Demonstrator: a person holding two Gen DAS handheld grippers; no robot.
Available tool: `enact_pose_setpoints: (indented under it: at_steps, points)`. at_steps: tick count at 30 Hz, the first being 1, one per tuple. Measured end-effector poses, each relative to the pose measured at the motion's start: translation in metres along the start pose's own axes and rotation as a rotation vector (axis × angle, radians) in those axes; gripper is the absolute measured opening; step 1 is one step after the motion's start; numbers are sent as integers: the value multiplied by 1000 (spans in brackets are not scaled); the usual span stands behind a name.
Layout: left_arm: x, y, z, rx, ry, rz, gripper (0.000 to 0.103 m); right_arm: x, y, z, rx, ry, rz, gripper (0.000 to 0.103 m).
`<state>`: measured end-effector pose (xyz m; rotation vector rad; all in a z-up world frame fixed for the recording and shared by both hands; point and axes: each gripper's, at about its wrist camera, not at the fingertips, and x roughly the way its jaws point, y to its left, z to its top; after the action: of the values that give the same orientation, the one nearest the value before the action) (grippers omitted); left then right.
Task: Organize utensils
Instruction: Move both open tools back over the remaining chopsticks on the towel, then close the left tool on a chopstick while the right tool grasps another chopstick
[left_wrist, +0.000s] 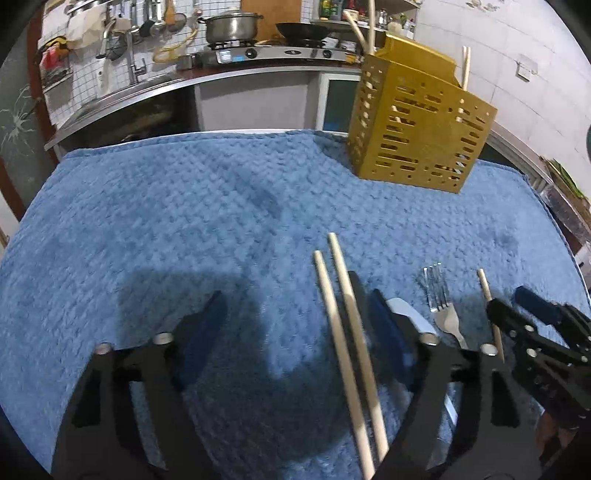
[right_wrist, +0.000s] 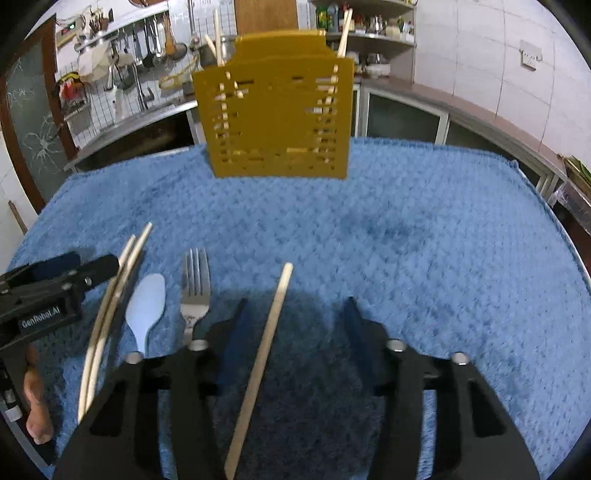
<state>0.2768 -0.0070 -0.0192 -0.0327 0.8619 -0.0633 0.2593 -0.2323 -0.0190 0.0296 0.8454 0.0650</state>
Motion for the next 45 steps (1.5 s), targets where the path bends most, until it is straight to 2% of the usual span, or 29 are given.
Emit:
enact_pose_setpoints:
  at_steps: [1,3,6,8,10,12,14,15,19,25,33,36,38,45]
  points:
    - [1,-2,0,8,4,-2,61,2,0,-1,1,13,3,37]
    - [3,-4,-1,16,18,-16,59,4,-1,-1,10,20,18,36]
    - [9,-7,-2,19,44,-26,49,5,-1,-1,13,25,29,31]
    - [10,-7,-1,10,48,-34,44,4,0,-2,4,21,35,20]
    - [8,-4,0,-2,47,-42,38,2,1,-1,-6,21,46,15]
    - [7,0,0,-17,46,-52,34,1,1,-2,-7,19,48,13]
    - [7,4,2,-36,47,-53,23,0,0,-2,-2,20,54,13]
    - [7,6,3,-47,45,-57,21,0,-1,-2,1,21,57,13]
    - [14,5,3,-38,72,-54,21,2,-1,-1,5,27,64,13]
    - [11,1,5,-12,68,-47,21,3,-4,-1,14,31,75,13]
    - [5,3,7,-40,73,-128,21,-1,-10,0,20,33,73,13]
    - [6,-4,6,-16,83,-128,21,4,-10,-1,29,47,100,13]
    - [8,-5,5,-12,91,-121,12,5,-8,-2,22,44,94,13]
    - [11,-1,4,-20,112,-116,10,4,-9,-2,36,46,109,13]
